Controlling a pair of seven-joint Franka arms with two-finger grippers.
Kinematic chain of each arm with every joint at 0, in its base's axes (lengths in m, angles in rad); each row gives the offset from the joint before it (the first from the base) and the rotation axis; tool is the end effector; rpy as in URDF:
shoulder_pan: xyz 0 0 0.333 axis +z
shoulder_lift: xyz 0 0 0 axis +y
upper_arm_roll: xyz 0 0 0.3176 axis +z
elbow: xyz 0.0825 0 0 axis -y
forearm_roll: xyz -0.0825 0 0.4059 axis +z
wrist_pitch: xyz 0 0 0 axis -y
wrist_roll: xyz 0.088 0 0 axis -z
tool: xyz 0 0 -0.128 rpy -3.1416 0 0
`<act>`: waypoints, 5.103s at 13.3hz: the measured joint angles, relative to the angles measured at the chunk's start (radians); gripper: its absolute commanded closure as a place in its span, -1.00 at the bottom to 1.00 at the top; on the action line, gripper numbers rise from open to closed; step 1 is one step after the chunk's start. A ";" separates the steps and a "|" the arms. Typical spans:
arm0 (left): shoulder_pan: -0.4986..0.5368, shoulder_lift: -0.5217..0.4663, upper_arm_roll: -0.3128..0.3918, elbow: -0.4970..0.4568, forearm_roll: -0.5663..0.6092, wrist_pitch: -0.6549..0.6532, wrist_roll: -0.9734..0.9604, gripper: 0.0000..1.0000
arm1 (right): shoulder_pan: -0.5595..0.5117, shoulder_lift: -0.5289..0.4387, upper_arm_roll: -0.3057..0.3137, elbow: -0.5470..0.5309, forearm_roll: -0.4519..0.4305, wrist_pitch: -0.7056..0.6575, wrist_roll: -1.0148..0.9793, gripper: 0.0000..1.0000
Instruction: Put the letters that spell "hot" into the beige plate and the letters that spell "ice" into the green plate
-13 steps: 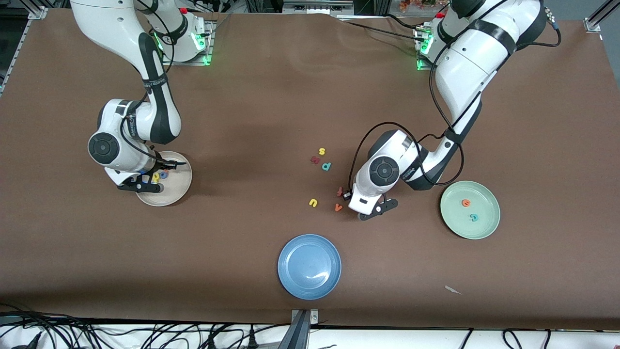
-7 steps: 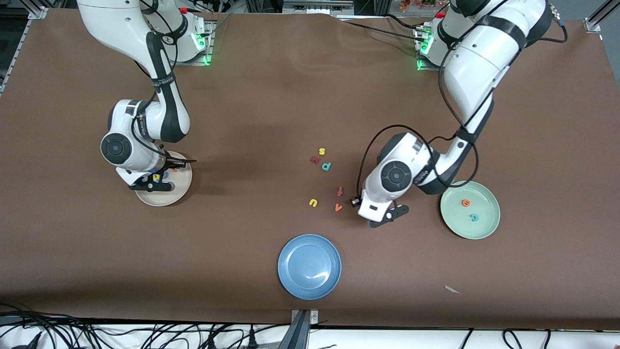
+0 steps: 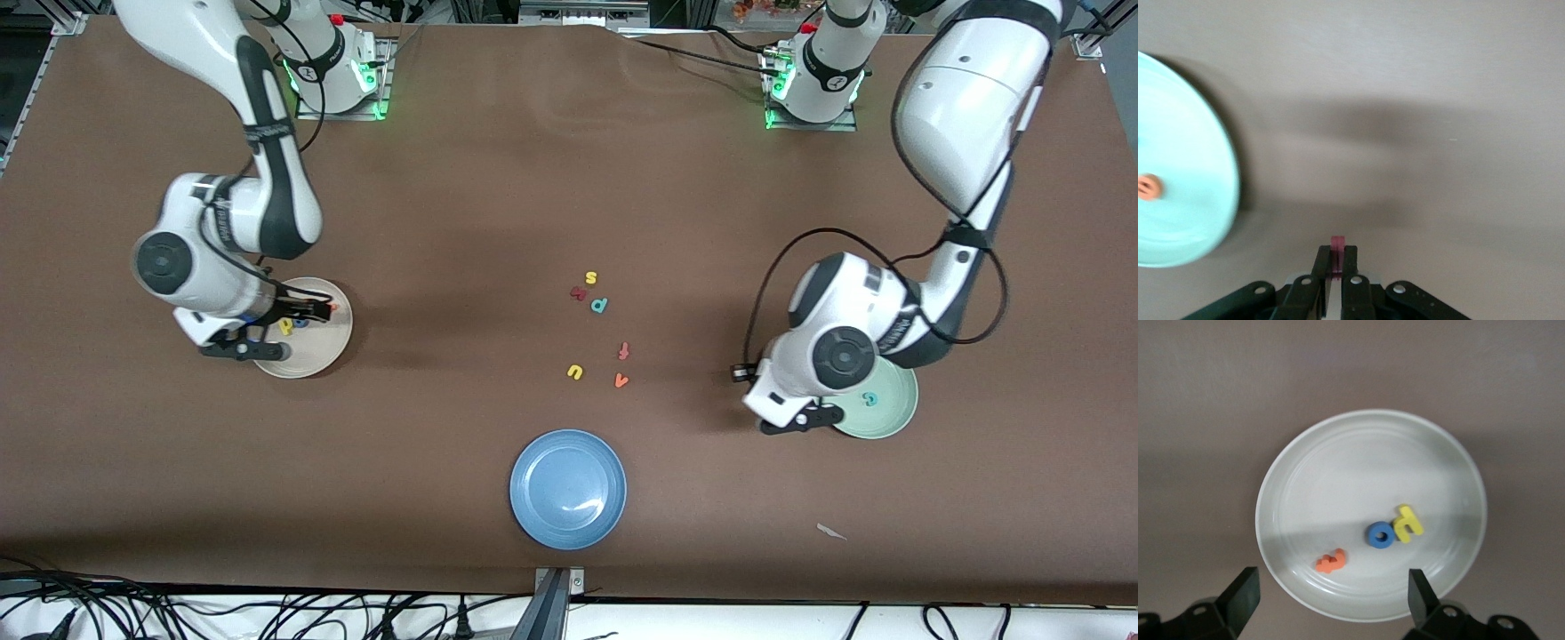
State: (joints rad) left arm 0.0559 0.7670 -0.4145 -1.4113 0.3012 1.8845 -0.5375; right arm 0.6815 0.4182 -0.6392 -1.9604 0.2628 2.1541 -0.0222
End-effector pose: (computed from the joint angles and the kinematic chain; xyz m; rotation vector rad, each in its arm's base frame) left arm 0.6921 -0.1800 0.2237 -3.0391 -0.1894 0.3242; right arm 0.6089 0.0479 0.2549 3.0941 -0.1092 -0.1949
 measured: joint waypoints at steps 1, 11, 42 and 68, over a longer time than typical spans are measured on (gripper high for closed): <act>0.024 0.000 0.001 -0.002 0.037 -0.016 0.055 1.00 | 0.000 -0.013 -0.028 0.049 0.000 -0.076 0.000 -0.97; 0.204 -0.005 0.002 -0.014 0.113 -0.023 0.425 -1.00 | 0.004 -0.042 -0.203 0.544 0.000 -0.610 0.000 -0.99; -0.073 -0.831 0.427 -0.372 -0.303 -0.208 0.516 -1.00 | -0.647 -0.100 0.592 0.641 -0.249 -0.634 0.112 -0.99; -0.074 -0.841 0.442 -0.388 -0.303 -0.185 0.531 -1.00 | -0.653 -0.122 0.600 0.639 -0.247 -0.634 0.118 -0.99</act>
State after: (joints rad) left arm -0.0178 -0.0737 0.0280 -1.7992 -0.0015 1.6996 -0.0070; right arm 0.0280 0.2966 -0.0392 -1.3214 0.0157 1.5204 0.0956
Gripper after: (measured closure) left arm 0.000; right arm 0.000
